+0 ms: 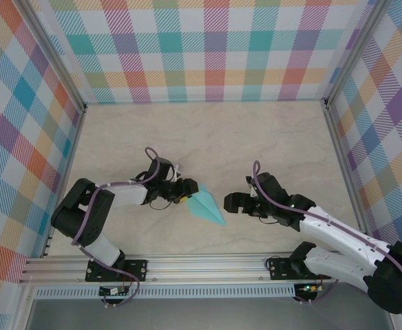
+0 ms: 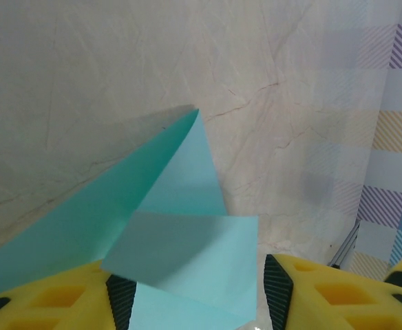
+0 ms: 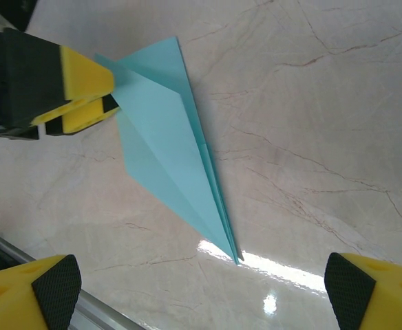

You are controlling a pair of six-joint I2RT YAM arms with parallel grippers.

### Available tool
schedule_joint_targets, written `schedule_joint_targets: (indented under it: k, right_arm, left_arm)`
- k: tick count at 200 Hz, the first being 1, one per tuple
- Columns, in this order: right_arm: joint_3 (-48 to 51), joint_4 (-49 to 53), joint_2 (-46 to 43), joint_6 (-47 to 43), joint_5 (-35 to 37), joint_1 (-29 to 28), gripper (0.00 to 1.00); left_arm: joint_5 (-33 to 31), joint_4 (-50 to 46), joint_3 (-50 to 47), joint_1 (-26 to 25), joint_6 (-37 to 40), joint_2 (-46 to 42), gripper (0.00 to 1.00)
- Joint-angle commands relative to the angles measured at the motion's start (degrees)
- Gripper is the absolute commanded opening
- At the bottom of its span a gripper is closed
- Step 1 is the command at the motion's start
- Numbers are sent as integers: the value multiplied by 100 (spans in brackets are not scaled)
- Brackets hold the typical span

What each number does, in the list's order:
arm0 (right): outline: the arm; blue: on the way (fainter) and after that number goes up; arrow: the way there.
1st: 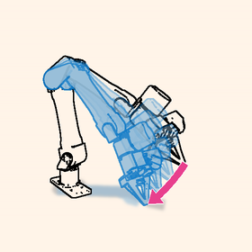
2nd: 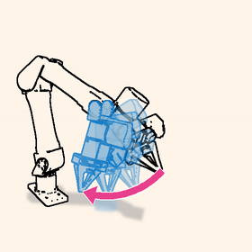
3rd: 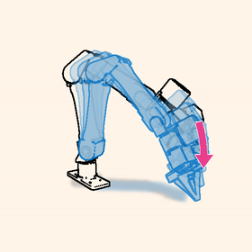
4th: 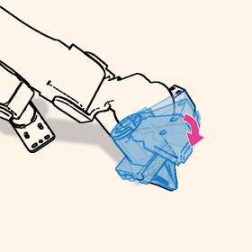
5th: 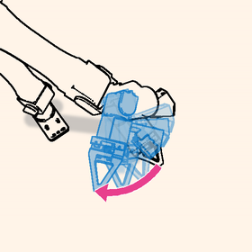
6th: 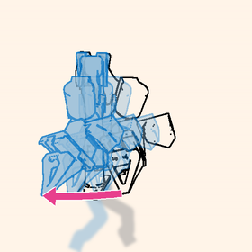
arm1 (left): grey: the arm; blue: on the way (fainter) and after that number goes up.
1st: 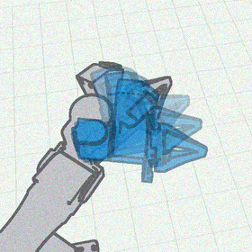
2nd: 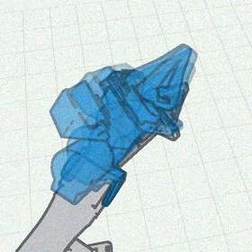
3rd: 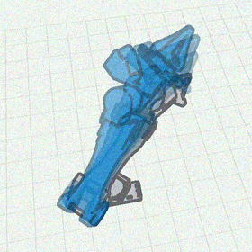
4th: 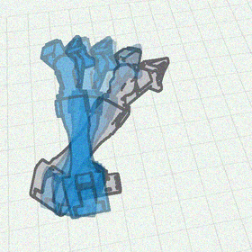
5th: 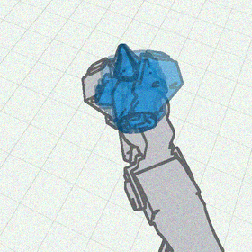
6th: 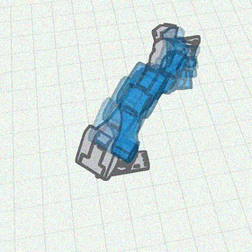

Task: Fold a paper plane with a square sheet of paper (fold left side to right side)
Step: Turn over the paper at the center of the table.

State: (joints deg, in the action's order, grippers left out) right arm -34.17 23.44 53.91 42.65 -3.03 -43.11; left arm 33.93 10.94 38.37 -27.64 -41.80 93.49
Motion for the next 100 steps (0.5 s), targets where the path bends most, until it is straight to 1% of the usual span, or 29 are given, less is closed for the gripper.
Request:
schedule_joint_targets:
  k: [1, 24, 32, 39, 48, 65, 89, 100]
  right_arm:
    - [-49, 157, -225, 120, 9, 16, 94]
    - [63, 109, -340, 202, -35, 22, 94]
    - [90, 86, -353, 204, -61, 20, 97]
    - [95, 62, -365, 210, -84, 22, 100]
    - [112, 10, -372, 187, -148, 29, 100]
    - [112, -133, -399, 156, -352, 106, 100]
    - [238, -580, -480, 246, -954, 575, 100]
    - [331, -854, -478, 317, -1417, 904, 100]
  left_arm:
    - [229, 390, 219, 28, -78, 196, 52]
    - [314, 508, 356, 15, -79, 358, 41]
    - [329, 538, 389, 13, -69, 396, 36]
    - [348, 570, 422, 15, -43, 410, 29]
    - [374, 580, 491, 14, -6, 420, 22]
    - [403, 492, 672, 14, 110, 373, 14]
    - [409, 183, 1055, 22, 344, 175, 3]
    - [454, 30, 1254, 30, 468, 56, 0]
